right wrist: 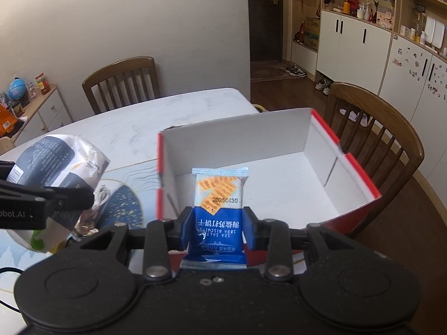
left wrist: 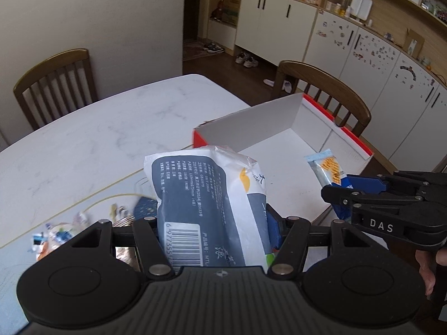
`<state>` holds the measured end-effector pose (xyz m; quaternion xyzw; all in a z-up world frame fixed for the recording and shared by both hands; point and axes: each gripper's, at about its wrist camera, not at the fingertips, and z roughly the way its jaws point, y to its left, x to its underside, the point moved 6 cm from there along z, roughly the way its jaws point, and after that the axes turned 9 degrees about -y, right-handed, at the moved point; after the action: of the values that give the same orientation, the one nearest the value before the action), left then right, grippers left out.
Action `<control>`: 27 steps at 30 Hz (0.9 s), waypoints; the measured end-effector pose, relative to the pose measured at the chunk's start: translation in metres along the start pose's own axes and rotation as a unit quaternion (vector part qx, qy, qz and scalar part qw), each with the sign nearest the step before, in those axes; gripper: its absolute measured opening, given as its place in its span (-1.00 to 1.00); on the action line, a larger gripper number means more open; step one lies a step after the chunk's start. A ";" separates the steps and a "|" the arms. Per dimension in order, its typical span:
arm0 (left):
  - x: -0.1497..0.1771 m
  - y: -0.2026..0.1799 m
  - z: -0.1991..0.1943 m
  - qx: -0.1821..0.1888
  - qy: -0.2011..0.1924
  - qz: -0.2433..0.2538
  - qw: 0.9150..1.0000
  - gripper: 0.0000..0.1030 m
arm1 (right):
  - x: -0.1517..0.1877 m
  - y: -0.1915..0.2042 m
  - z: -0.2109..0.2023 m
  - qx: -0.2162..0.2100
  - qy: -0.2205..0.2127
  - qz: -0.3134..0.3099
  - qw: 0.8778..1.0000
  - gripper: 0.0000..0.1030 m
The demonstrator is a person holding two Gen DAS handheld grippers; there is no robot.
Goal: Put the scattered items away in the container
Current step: 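Carry the cracker packet with the right gripper and the wipes pack with the left gripper into the shoebox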
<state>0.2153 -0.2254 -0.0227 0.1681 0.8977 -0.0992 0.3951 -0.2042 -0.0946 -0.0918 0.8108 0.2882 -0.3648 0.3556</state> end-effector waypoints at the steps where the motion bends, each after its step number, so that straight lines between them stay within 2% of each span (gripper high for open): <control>1: -0.001 -0.005 0.004 0.004 0.003 0.004 1.000 0.17 | -0.001 -0.006 0.001 0.006 -0.002 0.004 1.000 -0.32; 13: -0.026 -0.062 0.056 0.029 0.016 0.058 0.998 0.17 | -0.024 -0.055 0.022 0.015 -0.010 -0.010 1.000 -0.32; 27: -0.033 -0.082 0.116 0.059 0.055 0.087 0.993 0.17 | -0.022 -0.093 0.059 0.040 0.016 -0.013 0.999 -0.32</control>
<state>0.2831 -0.3446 -0.0720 0.2742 0.8926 -0.1076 0.3412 -0.3071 -0.0917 -0.1373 0.8262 0.2901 -0.3676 0.3132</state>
